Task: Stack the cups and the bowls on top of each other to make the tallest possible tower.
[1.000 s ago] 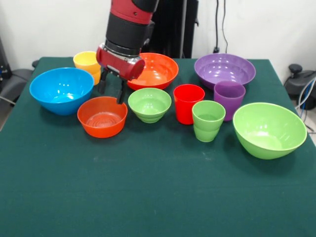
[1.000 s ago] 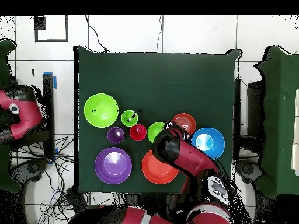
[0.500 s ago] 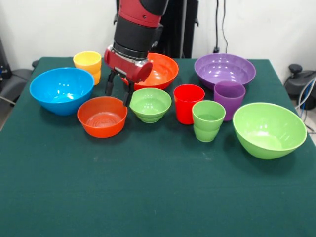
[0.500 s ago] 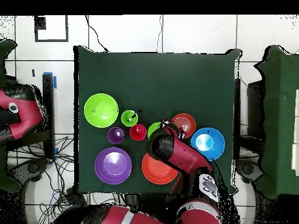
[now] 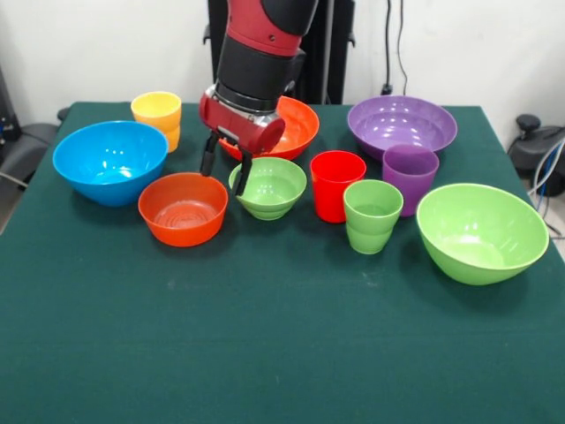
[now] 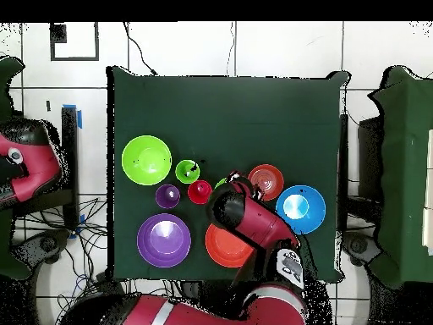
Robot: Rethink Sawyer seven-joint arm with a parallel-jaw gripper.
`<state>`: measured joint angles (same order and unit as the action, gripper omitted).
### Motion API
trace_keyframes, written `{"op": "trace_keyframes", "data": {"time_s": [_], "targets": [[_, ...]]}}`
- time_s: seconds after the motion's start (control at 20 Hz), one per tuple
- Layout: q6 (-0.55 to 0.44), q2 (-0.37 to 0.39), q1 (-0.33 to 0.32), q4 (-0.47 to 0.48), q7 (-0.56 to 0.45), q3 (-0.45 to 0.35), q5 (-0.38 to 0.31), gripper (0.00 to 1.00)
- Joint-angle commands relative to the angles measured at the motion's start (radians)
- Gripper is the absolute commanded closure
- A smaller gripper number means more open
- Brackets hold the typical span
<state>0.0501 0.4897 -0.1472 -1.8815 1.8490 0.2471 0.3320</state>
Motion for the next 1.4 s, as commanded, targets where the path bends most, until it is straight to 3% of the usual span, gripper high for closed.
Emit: {"op": "trace_keyframes", "data": {"time_s": [0.05, 0.5, 0.8, 1.4], "targets": [[-0.044, -0.058, -0.009, 0.029, 0.225, -0.137, 0.059, 0.00], [0.054, -0.091, -0.052, -0.004, 0.248, -0.199, 0.025, 0.00], [0.054, -0.068, -0.078, -0.046, 0.270, -0.231, 0.009, 0.00], [0.017, -0.078, 0.006, -0.023, 0.348, -0.192, 0.040, 0.00]]}}
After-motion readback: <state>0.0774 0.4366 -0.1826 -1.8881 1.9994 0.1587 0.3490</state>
